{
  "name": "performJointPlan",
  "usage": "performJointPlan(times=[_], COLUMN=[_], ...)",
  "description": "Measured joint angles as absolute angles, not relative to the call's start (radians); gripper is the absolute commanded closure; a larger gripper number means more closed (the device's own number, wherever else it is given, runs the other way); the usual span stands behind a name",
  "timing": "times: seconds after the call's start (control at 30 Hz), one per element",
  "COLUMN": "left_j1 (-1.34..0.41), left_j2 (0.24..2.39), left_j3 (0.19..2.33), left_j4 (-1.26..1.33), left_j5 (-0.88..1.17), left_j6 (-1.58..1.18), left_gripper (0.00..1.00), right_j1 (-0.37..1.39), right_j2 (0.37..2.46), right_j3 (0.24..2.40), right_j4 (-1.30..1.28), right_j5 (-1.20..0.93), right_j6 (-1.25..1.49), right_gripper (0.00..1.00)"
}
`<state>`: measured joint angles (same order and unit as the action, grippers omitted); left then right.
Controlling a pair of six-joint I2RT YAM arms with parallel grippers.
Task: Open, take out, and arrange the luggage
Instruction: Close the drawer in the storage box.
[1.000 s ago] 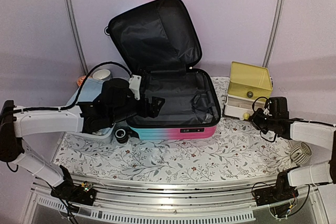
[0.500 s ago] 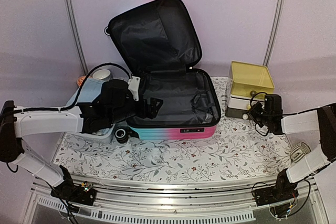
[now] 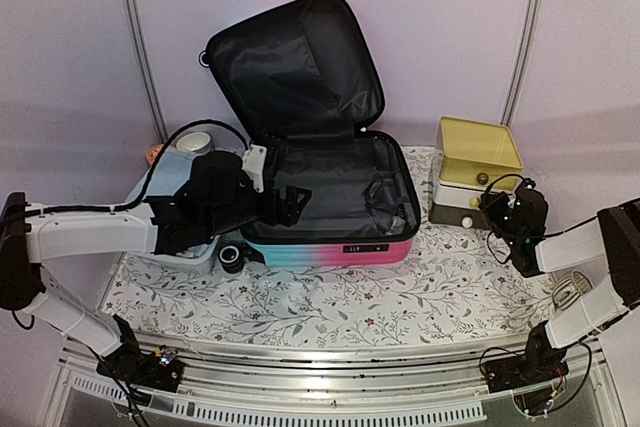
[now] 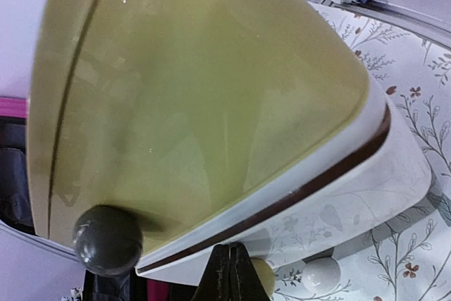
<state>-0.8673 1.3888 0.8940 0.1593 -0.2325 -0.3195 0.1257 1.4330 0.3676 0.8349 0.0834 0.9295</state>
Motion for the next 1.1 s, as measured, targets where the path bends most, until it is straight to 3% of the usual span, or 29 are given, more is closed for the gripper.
performJointPlan(times=[0.57, 0.87, 0.97, 1.1], left_j1=[-0.864, -0.862, -0.859, -0.859], left_j2=[1.351, 1.345, 1.339, 1.335], left_j3=[0.879, 0.870, 0.870, 0.870], left_j4=[0.161, 0.160, 0.162, 0.167], left_j5=[-0.222, -0.221, -0.217, -0.206], left_j6=[-0.309, -0.299, -0.300, -0.303], left_gripper=[0.02, 0.02, 0.02, 0.02], right_j1=[0.083, 0.056, 0.051, 0.044], right_j2=[1.417, 1.150, 1.100, 1.120], right_j3=[0.402, 0.345, 0.353, 0.384], right_j4=[0.792, 0.682, 0.635, 0.573], right_j5=[0.023, -0.034, -0.082, -0.147], right_j6=[0.992, 0.920, 0.894, 0.926], right_gripper=[0.96, 0.41, 0.36, 0.35])
